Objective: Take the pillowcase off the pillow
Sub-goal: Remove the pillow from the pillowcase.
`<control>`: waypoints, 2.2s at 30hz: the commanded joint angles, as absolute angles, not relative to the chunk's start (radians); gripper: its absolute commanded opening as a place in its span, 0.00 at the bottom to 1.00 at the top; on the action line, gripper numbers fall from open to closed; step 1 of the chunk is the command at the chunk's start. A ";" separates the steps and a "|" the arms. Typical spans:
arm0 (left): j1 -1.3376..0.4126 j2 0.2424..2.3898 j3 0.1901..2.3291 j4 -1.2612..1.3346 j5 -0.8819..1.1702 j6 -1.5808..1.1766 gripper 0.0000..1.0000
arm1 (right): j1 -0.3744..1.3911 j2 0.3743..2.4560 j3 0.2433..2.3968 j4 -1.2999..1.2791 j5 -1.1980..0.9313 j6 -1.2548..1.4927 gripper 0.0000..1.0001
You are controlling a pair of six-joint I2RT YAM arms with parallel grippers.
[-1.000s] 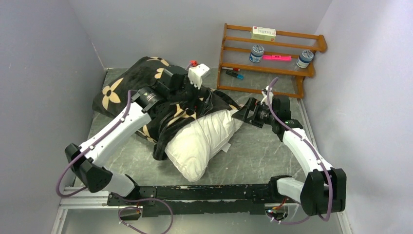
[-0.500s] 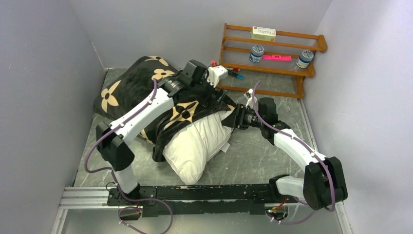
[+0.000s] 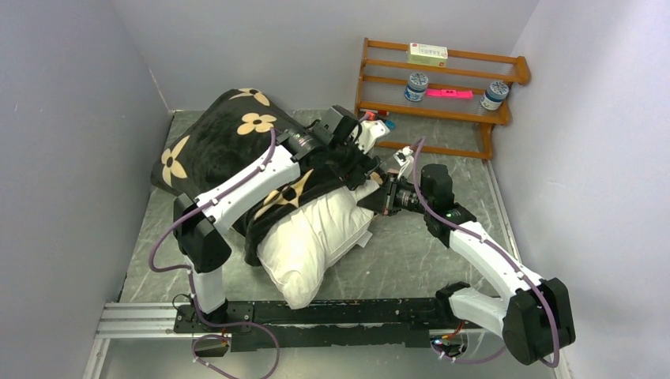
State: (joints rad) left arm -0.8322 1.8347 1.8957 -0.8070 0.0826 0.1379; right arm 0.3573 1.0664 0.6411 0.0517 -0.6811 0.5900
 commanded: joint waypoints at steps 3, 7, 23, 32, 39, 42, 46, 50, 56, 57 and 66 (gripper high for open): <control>-0.851 1.897 1.984 -0.820 -0.065 0.150 0.96 | 0.393 1.017 0.680 0.081 -0.743 0.566 0.00; -0.851 1.935 2.021 -0.836 -0.161 0.139 0.95 | 0.404 0.995 0.684 0.058 -0.727 0.553 0.00; -0.800 1.979 2.060 -0.885 -0.489 0.139 0.48 | 0.407 0.805 0.724 -0.098 -0.559 0.433 0.00; -0.653 1.927 2.081 -0.862 -0.580 0.115 0.27 | 0.406 0.716 0.730 -0.168 -0.463 0.400 0.00; -0.535 1.901 2.086 -0.848 -0.624 0.069 0.28 | 0.406 0.643 0.791 -0.242 -0.347 0.363 0.00; -0.495 1.889 2.082 -0.831 -0.616 0.055 0.29 | 0.406 0.618 0.814 -0.292 -0.250 0.350 0.00; -0.451 1.877 2.074 -0.799 -0.638 0.039 0.32 | 0.406 0.580 0.829 -0.340 -0.098 0.357 0.00; -0.427 1.883 2.075 -0.792 -0.643 0.038 0.34 | 0.405 0.560 0.824 -0.389 0.050 0.391 0.00; -0.385 1.929 2.034 -0.756 -0.589 0.007 0.37 | 0.405 0.577 0.771 -0.409 0.097 0.453 0.00; -0.389 1.940 2.030 -0.752 -0.547 0.006 0.37 | 0.406 0.584 0.754 -0.402 0.089 0.458 0.00; -0.493 1.992 1.972 -0.644 -0.268 0.006 0.42 | 0.406 0.664 0.673 -0.376 0.038 0.505 0.00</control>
